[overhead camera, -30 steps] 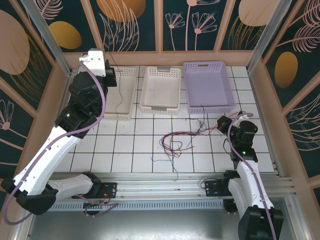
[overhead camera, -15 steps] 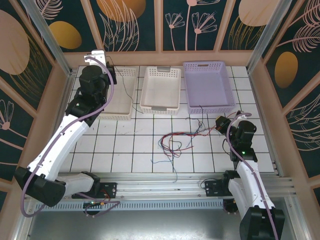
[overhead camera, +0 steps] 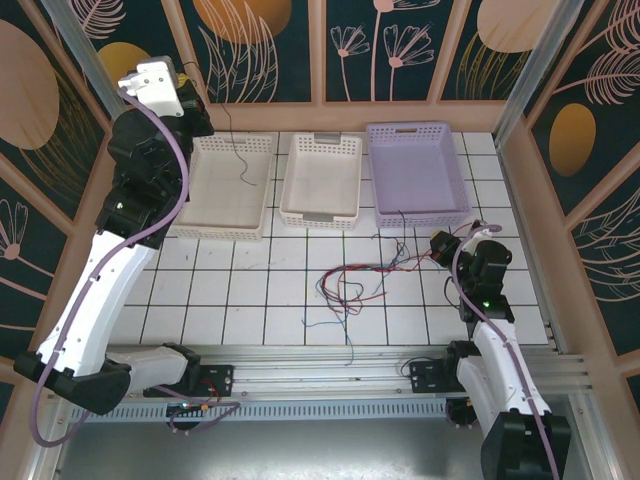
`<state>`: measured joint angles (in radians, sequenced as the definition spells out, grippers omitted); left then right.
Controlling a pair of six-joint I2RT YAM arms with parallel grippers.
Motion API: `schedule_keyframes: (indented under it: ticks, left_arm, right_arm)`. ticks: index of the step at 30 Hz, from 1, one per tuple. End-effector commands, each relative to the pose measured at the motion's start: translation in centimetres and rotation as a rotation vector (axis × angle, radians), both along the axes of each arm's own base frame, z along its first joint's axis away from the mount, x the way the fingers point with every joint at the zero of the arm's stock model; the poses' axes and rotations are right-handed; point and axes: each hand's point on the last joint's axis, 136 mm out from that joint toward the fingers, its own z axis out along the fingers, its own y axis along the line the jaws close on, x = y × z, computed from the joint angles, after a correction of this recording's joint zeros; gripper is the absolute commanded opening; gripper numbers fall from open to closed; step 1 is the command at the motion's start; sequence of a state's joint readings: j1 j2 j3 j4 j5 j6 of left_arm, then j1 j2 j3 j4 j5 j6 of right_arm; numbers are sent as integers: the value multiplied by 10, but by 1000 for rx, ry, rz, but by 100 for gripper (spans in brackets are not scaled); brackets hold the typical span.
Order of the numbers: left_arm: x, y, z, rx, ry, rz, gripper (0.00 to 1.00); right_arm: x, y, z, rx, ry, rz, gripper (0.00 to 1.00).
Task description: Untangle the cables
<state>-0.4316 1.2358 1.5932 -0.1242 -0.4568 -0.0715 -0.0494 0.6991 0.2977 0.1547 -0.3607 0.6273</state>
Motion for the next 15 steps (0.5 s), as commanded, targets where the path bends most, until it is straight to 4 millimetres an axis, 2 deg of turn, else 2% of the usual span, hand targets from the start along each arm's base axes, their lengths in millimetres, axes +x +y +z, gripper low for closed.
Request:
schedule_keyframes:
  ticks: [1, 9, 15]
  left_arm:
    - [6, 5, -1, 46, 7, 42, 0]
    - [41, 4, -54, 76, 87, 75, 0]
    - [68, 8, -112, 72, 166, 88, 0]
  right_arm:
    - [2, 5, 6, -17, -43, 24, 0]
    - [2, 9, 9, -18, -51, 43, 0]
    - [1, 16, 14, -12, -72, 77, 0]
